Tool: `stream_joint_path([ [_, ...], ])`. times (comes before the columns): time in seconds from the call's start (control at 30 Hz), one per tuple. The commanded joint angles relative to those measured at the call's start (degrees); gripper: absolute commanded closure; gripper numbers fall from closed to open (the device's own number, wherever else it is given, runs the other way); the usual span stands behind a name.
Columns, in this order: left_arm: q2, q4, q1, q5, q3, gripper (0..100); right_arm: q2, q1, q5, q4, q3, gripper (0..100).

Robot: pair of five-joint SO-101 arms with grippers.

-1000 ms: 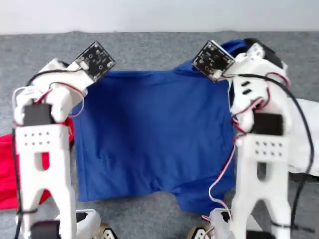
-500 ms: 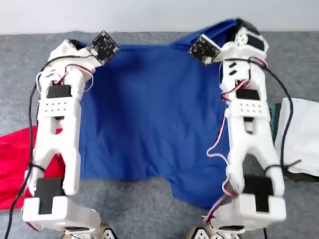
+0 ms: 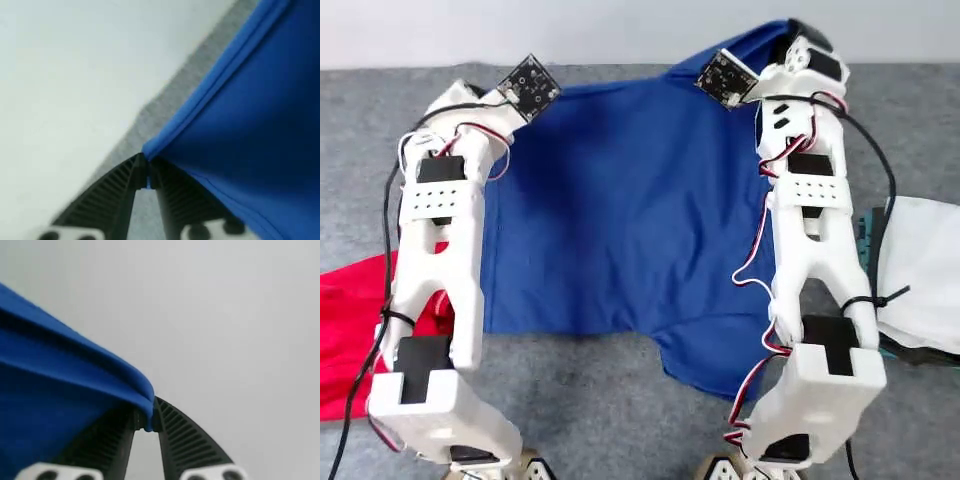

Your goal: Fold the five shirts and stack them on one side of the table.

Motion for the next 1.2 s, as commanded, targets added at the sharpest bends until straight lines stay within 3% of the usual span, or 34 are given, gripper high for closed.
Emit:
stream_joint_path([
  [0.0, -0.8, 7.4, -0.1, -0.4, -3.1, 99, -4.2, 1.1, 0.5, 11.6, -3.8, 98.8],
  [0.17, -0.8, 18.6, 0.0, -0.9, -3.2, 99, -8.6, 1.5, 0.4, 28.7, -3.8, 98.8],
  [0.53, -7.7, 44.6, 0.2, -9.8, -3.0, 99, -19.7, 2.2, 0.4, 64.4, -3.8, 98.8],
  [0.7, -8.4, 53.3, 0.2, -9.9, -2.9, 98, -22.4, 1.5, 0.3, 80.0, -3.8, 98.8],
  [1.0, -7.7, 60.8, 0.2, -9.9, -2.7, 98, -23.8, 1.5, -4.2, 103.0, -3.8, 98.4],
  [1.17, -5.4, 60.6, 0.2, -9.9, 0.0, 98, -24.3, 0.2, -4.7, 107.1, -0.7, 98.4],
])
